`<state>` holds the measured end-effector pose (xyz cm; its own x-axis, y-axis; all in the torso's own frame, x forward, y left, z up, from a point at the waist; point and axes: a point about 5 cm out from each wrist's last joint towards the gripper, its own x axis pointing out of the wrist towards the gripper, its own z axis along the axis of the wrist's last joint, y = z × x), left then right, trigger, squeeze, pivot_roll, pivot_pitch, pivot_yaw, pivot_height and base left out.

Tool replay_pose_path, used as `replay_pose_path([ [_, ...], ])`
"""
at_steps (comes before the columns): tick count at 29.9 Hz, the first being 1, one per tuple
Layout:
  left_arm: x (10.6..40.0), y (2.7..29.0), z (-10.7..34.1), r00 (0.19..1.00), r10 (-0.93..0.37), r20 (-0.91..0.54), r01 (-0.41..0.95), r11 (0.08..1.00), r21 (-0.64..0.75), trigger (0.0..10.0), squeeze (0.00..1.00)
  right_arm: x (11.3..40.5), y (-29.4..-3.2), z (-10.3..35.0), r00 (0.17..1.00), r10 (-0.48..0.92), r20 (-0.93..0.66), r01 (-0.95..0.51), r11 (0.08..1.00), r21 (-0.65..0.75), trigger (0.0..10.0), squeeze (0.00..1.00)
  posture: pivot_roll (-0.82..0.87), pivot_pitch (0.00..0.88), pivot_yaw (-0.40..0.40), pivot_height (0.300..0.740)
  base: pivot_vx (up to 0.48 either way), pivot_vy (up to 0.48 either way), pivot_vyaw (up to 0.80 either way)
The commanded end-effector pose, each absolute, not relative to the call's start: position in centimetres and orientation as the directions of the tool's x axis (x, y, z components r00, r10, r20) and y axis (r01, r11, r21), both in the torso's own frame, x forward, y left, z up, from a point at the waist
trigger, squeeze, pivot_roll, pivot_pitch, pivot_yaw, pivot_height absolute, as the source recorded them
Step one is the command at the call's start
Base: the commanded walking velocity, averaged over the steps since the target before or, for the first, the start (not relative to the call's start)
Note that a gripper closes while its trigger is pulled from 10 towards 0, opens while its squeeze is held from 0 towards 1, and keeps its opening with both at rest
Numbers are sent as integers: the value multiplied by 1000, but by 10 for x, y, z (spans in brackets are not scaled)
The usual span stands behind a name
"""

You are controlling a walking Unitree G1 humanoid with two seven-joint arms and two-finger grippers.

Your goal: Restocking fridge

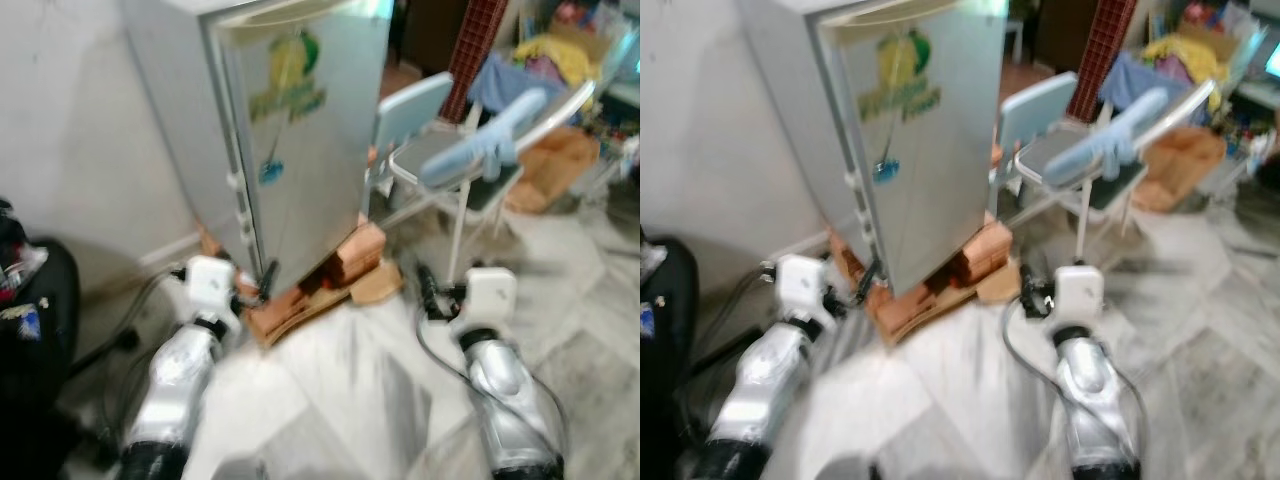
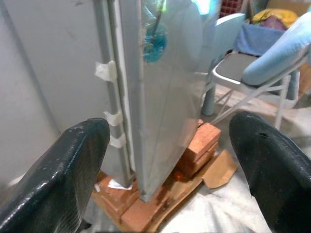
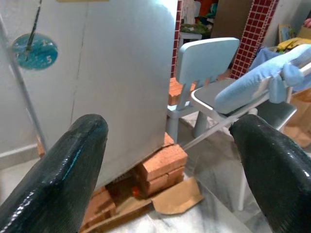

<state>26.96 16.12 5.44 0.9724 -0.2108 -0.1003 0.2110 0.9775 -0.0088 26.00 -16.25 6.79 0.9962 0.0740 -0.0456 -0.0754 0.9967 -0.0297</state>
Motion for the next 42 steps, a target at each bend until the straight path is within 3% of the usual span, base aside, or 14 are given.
replay_pose_path([
  [1,273,148,58,966,-245,-85,243,970,-24,10000,0,259,-176,70,998,40,-43,-42,997,-58,10000,0,-28,0,-11,740,270,398,0],
  [11,271,151,56,970,-223,-96,220,975,-38,10000,0,261,-174,69,997,57,-48,-60,996,-66,10000,0,-19,0,-27,740,54,440,-551],
  [23,268,148,56,967,-235,-94,234,972,-21,10000,0,260,-173,68,997,59,-53,-62,995,-74,10000,0,-19,0,-24,740,0,480,0],
  [42,273,148,63,961,-270,-58,269,963,-25,10000,0,255,-177,67,998,30,-61,-35,995,-90,10000,0,-28,5,-23,740,0,26,0],
])
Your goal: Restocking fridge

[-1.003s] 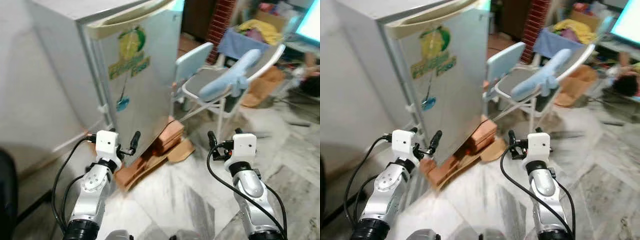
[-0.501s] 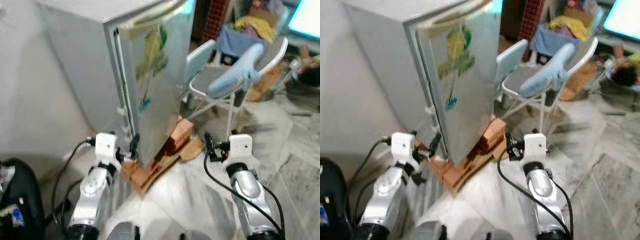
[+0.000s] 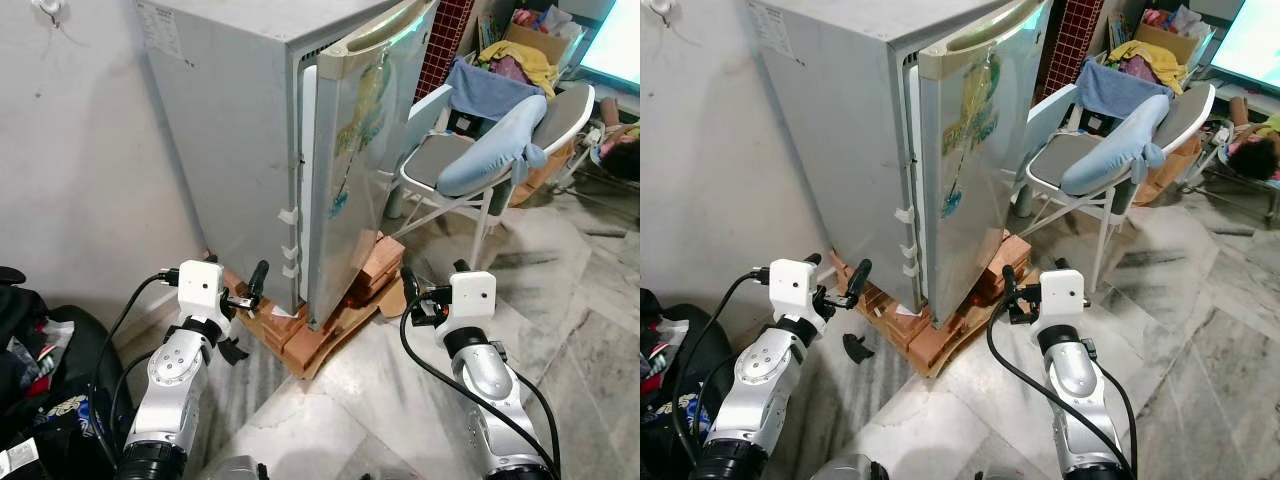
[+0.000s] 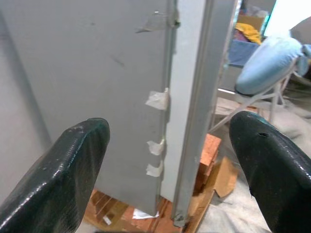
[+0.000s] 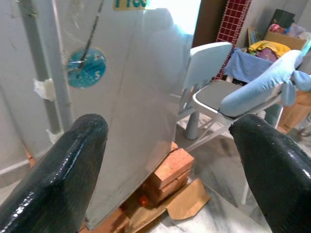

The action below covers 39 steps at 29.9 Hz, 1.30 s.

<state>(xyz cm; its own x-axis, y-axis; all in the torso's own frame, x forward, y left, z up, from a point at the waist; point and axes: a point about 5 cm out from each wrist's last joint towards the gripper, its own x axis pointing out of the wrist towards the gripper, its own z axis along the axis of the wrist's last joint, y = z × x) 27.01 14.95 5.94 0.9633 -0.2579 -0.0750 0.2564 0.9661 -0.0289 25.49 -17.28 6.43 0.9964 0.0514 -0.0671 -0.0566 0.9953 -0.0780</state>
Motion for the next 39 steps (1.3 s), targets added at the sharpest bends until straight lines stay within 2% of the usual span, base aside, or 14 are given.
replay_pose_path([
  [1,273,148,64,960,-276,-54,275,961,-29,10000,0,255,-178,67,998,27,-62,-33,995,-95,10000,0,-28,8,-23,740,296,296,-800],
  [8,274,148,63,962,-266,-66,263,964,-47,10000,0,252,-177,66,997,29,-64,-35,995,-92,10000,0,-30,12,-23,740,294,368,-775],
  [18,267,145,61,956,-287,-66,285,958,-33,10000,0,251,-173,64,997,37,-73,-44,995,-88,10000,0,-18,17,-22,740,100,374,0],
  [25,266,139,61,942,-330,-67,327,944,-50,10000,0,251,-172,63,996,38,-77,-44,995,-88,10000,0,-17,19,-22,740,0,0,0],
  [39,259,124,61,889,-453,-67,444,888,-117,10000,0,252,-171,62,995,34,-92,-42,995,-85,10000,0,-19,17,-26,740,0,0,-764],
])
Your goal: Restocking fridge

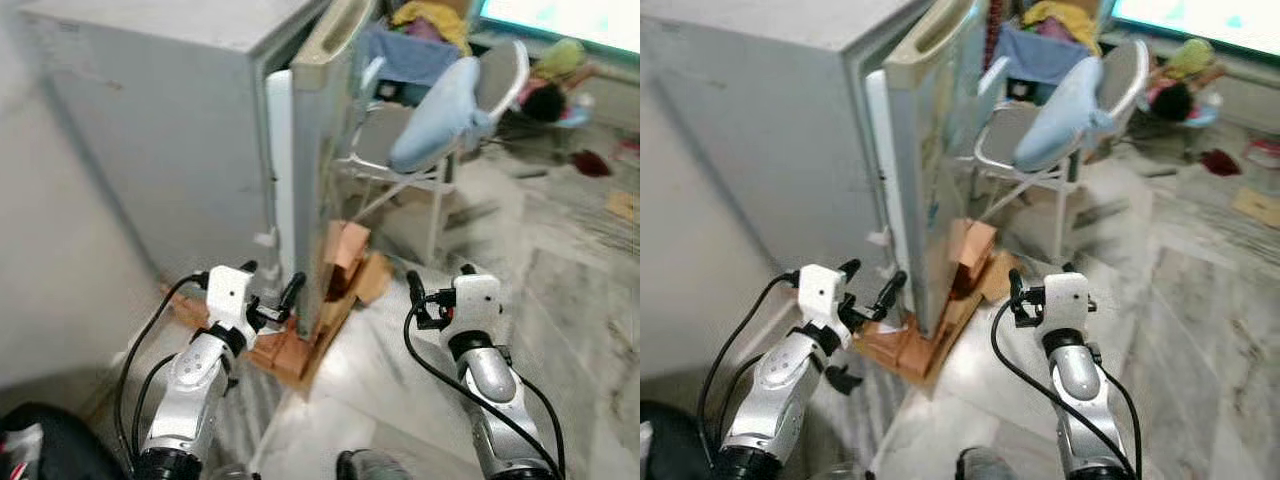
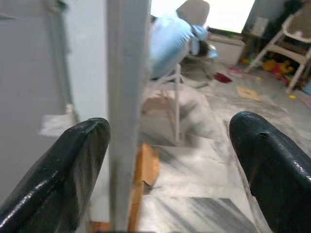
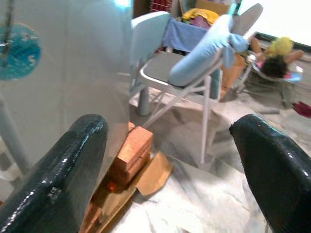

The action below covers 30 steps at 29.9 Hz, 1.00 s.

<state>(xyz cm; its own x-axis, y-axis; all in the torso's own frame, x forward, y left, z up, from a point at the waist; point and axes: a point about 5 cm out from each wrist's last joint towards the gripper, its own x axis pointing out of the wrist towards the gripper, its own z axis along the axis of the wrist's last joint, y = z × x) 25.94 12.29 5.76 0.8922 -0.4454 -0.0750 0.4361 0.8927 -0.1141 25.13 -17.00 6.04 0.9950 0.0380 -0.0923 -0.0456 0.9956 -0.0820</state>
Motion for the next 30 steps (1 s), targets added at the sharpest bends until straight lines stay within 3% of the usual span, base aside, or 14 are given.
replay_pose_path([
  [1,259,124,61,889,-452,-67,443,889,-116,10000,0,252,-171,62,995,35,-91,-43,995,-86,10000,0,-19,17,-26,740,0,0,-800],
  [13,263,123,62,895,-442,-56,434,893,-123,10000,0,253,-171,63,995,41,-92,-49,995,-89,10000,0,-25,17,-32,740,0,0,-800],
  [20,280,136,68,953,-301,-26,299,952,-63,10000,0,254,-171,64,995,42,-87,-50,995,-90,10000,0,-33,22,-39,740,0,0,-783],
  [30,302,147,77,979,-201,12,202,978,-48,10000,0,251,-174,66,996,32,-85,-40,995,-96,10000,0,-58,27,-36,740,0,0,0],
])
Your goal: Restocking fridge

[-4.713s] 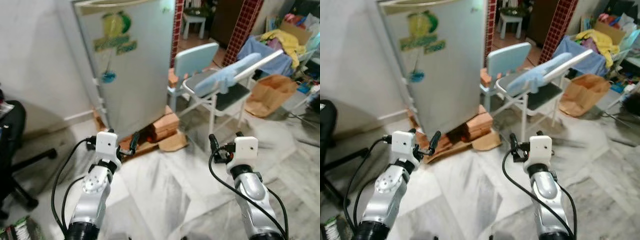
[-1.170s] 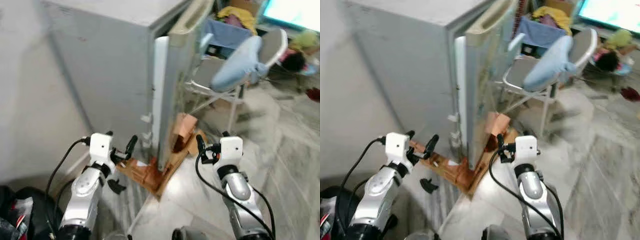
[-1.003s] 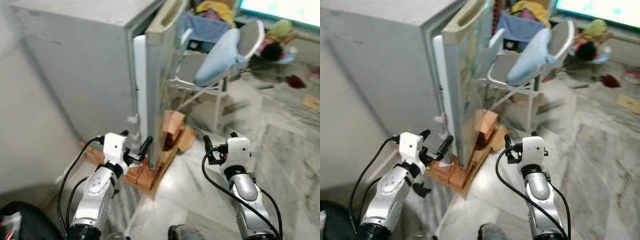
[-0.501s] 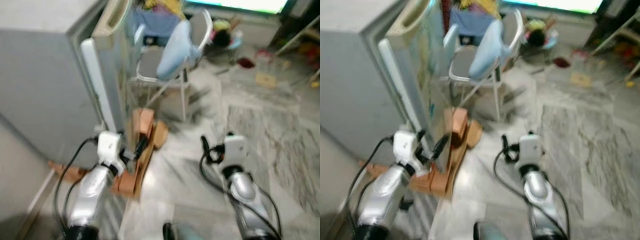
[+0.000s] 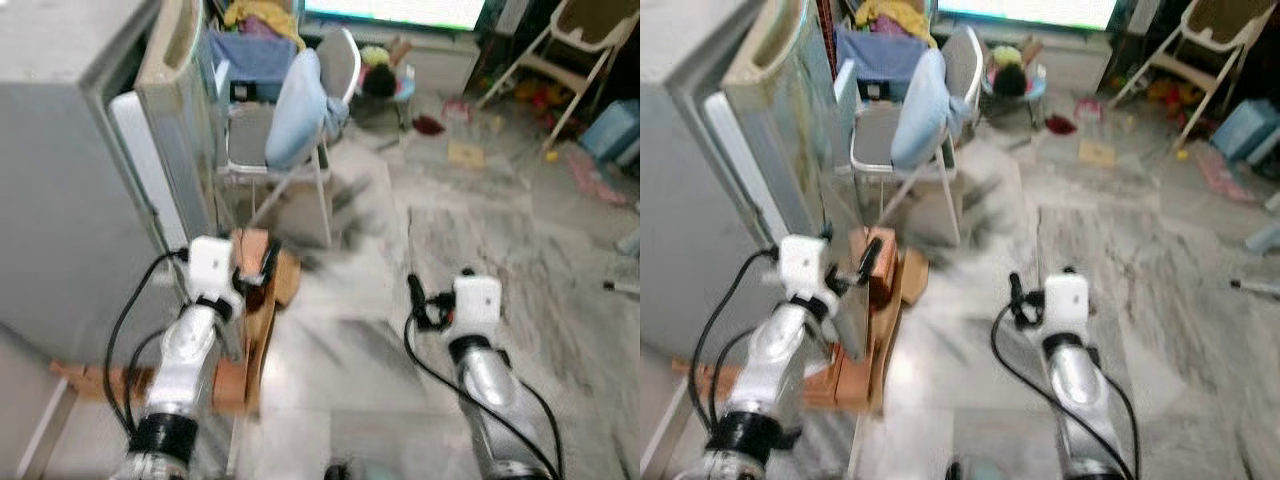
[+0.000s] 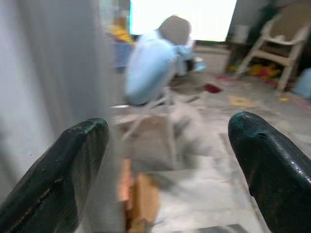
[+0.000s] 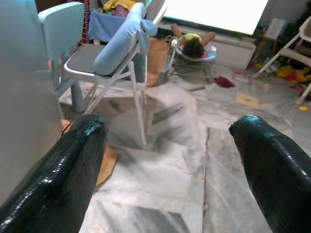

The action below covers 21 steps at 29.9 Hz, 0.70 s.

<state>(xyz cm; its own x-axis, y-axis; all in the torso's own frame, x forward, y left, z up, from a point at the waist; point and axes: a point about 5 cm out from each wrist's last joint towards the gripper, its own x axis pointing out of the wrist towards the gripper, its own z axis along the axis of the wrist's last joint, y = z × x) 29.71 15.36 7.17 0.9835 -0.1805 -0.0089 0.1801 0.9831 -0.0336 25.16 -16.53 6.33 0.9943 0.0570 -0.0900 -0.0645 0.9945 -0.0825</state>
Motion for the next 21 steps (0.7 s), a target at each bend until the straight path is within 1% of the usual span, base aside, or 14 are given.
replay_pose_path([
  [1,303,145,78,973,-229,16,230,970,-85,10000,0,250,-175,66,996,29,-86,-37,994,-99,10000,0,-60,28,-35,740,0,0,0],
  [5,298,143,76,960,-279,10,279,956,-86,10000,0,249,-177,65,996,26,-88,-35,994,-100,10000,0,-58,28,-32,740,0,0,0],
  [8,287,142,65,947,-318,-32,314,945,-94,10000,0,248,-176,64,995,26,-93,-36,994,-101,10000,0,-54,29,-31,740,0,0,0],
  [10,282,145,59,948,-315,-50,311,947,-76,10000,0,248,-176,64,995,28,-97,-37,994,-100,10000,0,-48,30,-31,740,0,0,0],
  [15,280,160,54,973,-219,-69,219,976,-3,10000,0,249,-174,63,994,34,-103,-44,994,-97,10000,0,-44,31,-34,740,0,0,0],
  [17,289,173,64,994,-110,-27,111,994,25,10000,0,249,-173,64,994,36,-99,-46,994,-96,10000,0,-46,33,-39,740,0,0,0],
  [21,300,175,74,996,-95,1,95,995,19,10000,0,251,-172,70,996,43,-75,-50,994,-101,10000,0,-51,33,-39,740,0,0,0],
])
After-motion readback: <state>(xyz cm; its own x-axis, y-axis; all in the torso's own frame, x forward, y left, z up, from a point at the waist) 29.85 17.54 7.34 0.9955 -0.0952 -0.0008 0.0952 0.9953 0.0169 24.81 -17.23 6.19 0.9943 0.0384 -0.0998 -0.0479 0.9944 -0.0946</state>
